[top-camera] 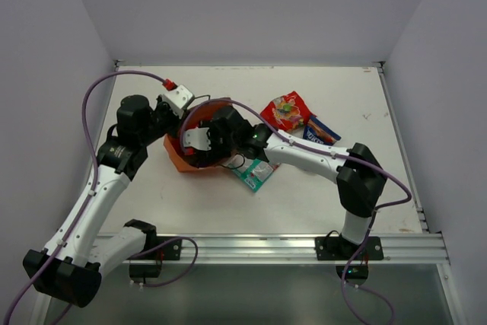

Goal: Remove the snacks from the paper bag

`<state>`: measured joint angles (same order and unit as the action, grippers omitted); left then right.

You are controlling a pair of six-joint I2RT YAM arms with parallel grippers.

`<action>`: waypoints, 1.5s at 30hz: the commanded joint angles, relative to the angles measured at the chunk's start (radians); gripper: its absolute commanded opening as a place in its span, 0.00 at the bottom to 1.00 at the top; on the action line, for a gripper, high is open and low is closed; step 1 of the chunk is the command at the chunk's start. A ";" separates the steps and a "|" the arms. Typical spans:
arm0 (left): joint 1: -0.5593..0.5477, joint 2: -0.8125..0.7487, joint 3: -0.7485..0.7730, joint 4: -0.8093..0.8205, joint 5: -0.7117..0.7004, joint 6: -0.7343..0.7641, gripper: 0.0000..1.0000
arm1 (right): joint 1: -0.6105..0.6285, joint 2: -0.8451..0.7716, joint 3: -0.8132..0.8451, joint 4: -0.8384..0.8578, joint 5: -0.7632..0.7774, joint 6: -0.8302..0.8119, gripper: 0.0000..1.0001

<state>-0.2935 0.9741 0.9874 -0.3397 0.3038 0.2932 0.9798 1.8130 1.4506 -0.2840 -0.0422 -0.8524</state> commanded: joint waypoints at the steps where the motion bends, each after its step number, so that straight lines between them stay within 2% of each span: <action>1: -0.015 -0.023 0.056 0.042 0.058 0.020 0.00 | -0.018 0.026 0.007 0.069 0.041 -0.034 0.67; 5: -0.016 -0.025 0.057 0.034 0.066 0.024 0.00 | -0.023 0.080 0.030 0.075 0.053 -0.028 0.64; 8: -0.018 -0.025 0.053 0.033 0.075 0.024 0.00 | -0.024 0.095 0.037 0.094 0.048 -0.031 0.56; 9: -0.019 -0.023 0.051 0.031 0.080 0.024 0.00 | -0.024 0.101 0.045 0.097 0.048 -0.027 0.48; 10: -0.019 -0.025 0.051 0.031 0.081 0.024 0.00 | -0.026 0.104 0.048 0.097 0.048 -0.027 0.48; 12: -0.021 -0.025 0.048 0.033 0.075 0.026 0.00 | -0.026 0.108 0.059 0.098 0.018 -0.017 0.32; 13: -0.021 -0.025 0.050 0.033 0.070 0.026 0.00 | -0.026 0.106 0.062 0.092 0.013 -0.013 0.16; 15: -0.021 -0.025 0.046 0.034 0.055 0.026 0.00 | -0.026 0.085 0.068 0.089 0.001 -0.002 0.00; 18: -0.021 -0.031 0.040 0.039 0.020 0.021 0.00 | -0.024 0.037 0.056 0.078 -0.028 0.021 0.00; 27: -0.021 -0.045 0.022 0.083 -0.109 0.001 0.00 | -0.026 -0.236 -0.027 0.157 -0.113 0.087 0.00; 35: -0.021 -0.051 0.013 0.107 -0.206 -0.011 0.00 | -0.036 -0.391 -0.012 0.169 -0.134 0.157 0.00; 40: -0.021 -0.031 0.016 0.116 -0.285 -0.034 0.00 | -0.079 -0.559 -0.016 0.201 -0.073 0.272 0.00; 42: -0.021 -0.028 0.019 0.119 -0.299 -0.043 0.00 | -0.108 -0.607 -0.021 0.206 -0.001 0.317 0.00; 45: -0.021 -0.017 0.026 0.117 -0.350 -0.054 0.00 | -0.234 -0.668 -0.053 0.206 0.100 0.406 0.00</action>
<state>-0.3099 0.9604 0.9840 -0.3382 0.0319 0.2615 0.8455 1.2236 1.4063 -0.1852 -0.0841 -0.5648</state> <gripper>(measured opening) 0.035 0.023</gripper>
